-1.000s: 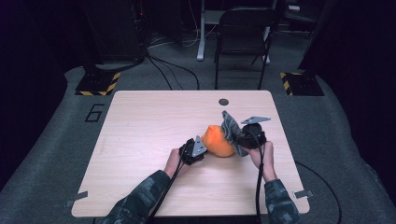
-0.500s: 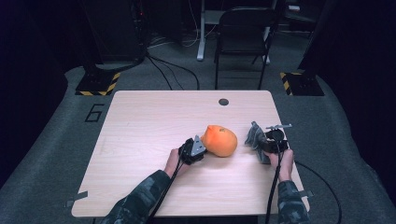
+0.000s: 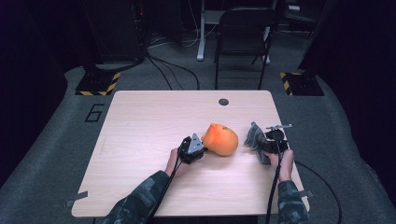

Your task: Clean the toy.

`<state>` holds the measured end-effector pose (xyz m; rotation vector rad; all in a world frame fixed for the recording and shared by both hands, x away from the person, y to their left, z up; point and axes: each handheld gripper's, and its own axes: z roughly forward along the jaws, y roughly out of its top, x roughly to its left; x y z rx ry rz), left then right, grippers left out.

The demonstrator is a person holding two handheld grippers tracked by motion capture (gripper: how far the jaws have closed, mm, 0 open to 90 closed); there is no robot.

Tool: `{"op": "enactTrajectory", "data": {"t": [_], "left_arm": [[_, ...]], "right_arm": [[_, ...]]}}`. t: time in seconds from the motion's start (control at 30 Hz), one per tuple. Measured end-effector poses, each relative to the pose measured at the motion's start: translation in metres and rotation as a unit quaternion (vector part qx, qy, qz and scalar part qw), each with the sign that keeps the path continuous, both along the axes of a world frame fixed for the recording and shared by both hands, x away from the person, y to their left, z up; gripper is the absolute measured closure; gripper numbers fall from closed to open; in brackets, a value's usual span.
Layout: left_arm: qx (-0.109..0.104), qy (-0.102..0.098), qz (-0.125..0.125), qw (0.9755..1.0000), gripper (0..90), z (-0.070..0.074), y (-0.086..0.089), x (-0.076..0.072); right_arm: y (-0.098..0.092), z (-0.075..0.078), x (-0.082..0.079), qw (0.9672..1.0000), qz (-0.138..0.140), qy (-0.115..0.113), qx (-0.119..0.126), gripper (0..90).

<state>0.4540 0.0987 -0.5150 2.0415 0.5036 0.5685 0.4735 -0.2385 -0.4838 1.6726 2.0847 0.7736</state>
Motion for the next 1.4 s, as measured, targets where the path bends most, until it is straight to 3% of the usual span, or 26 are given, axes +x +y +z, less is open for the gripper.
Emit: {"op": "enactTrajectory", "data": {"t": [0.23, 0.4, 0.43, 0.47, 0.53, 0.67, 0.73, 0.77, 0.97, 1.03, 1.07, 1.23, 1.3, 1.33, 1.37, 1.4], "left_arm": [[-0.038, 0.035, -0.003, 0.9987, 78.9, 0.021, 0.003, -0.005], [-0.07, 0.073, 0.012, 0.9948, 78.8, 0.04, 0.008, -0.01], [-0.07, 0.073, 0.012, 0.9948, 78.8, 0.04, 0.008, -0.01], [-0.081, 0.092, 0.02, 0.9922, 78.7, 0.044, 0.01, -0.012], [-0.082, 0.1, 0.021, 0.9913, 78.7, 0.045, 0.012, -0.012], [-0.101, 0.136, 0.032, 0.9849, 78.7, 0.051, 0.018, -0.016], [-0.107, 0.148, 0.036, 0.9824, 78.6, 0.053, 0.022, -0.016], [-0.105, 0.15, 0.036, 0.9824, 78.6, 0.054, 0.023, -0.017], [-0.119, 0.191, 0.05, 0.9732, 78.5, 0.052, 0.031, -0.02], [-0.124, 0.203, 0.055, 0.9698, 78.4, 0.049, 0.034, -0.021], [-0.129, 0.218, 0.058, 0.9657, 78.4, 0.044, 0.036, -0.019], [-0.114, 0.254, 0.069, 0.9579, 78.1, 0.02, 0.038, -0.011], [-0.113, 0.254, 0.07, 0.958, 78.0, 0.018, 0.038, -0.009], [-0.109, 0.248, 0.07, 0.9601, 77.8, 0.019, 0.037, -0.009], [-0.109, 0.248, 0.069, 0.9602, 77.8, 0.019, 0.037, -0.01], [-0.1, 0.241, 0.068, 0.9629, 77.6, 0.019, 0.035, -0.011]], "right_arm": [[-0.001, 0.001, -0.001, 1.0, -0.002, 0.0, 0.004, 70.7], [-0.001, 0.002, -0.001, 1.0, -0.002, 0.0, 0.004, 70.6], [0.0, 0.002, -0.001, 1.0, -0.004, 0.002, 0.005, 70.6], [-0.001, 0.001, -0.001, 1.0, -0.003, 0.002, 0.004, 70.6], [-0.001, 0.001, -0.001, 1.0, 0.0, 0.0, 0.003, 70.6], [-0.001, 0.002, -0.001, 1.0, -0.003, 0.003, 0.005, 70.5], [-0.001, 0.001, -0.001, 1.0, -0.003, 0.004, 0.006, 70.5], [-0.001, 0.001, -0.001, 1.0, -0.001, 0.004, 0.005, 70.5], [0.0, 0.0, -0.001, 1.0, -0.001, 0.003, 0.002, 70.5], [0.0, 0.0, -0.001, 1.0, -0.002, 0.005, 0.002, 70.5], [0.001, 0.0, -0.001, 1.0, -0.003, 0.005, 0.0, 70.5], [0.004, -0.002, 0.0, 0.9999, -0.003, 0.015, -0.003, 70.5], [0.005, -0.001, 0.0, 0.9999, 0.001, 0.011, -0.004, 70.6], [0.005, 0.0, 0.0, 1.0, 0.002, 0.008, -0.004, 70.6], [0.005, 0.002, 0.0, 1.0, 0.007, 0.001, -0.006, 70.6], [0.006, 0.01, -0.002, 0.9999, 0.01, -0.006, 0.005, 70.7]]}}
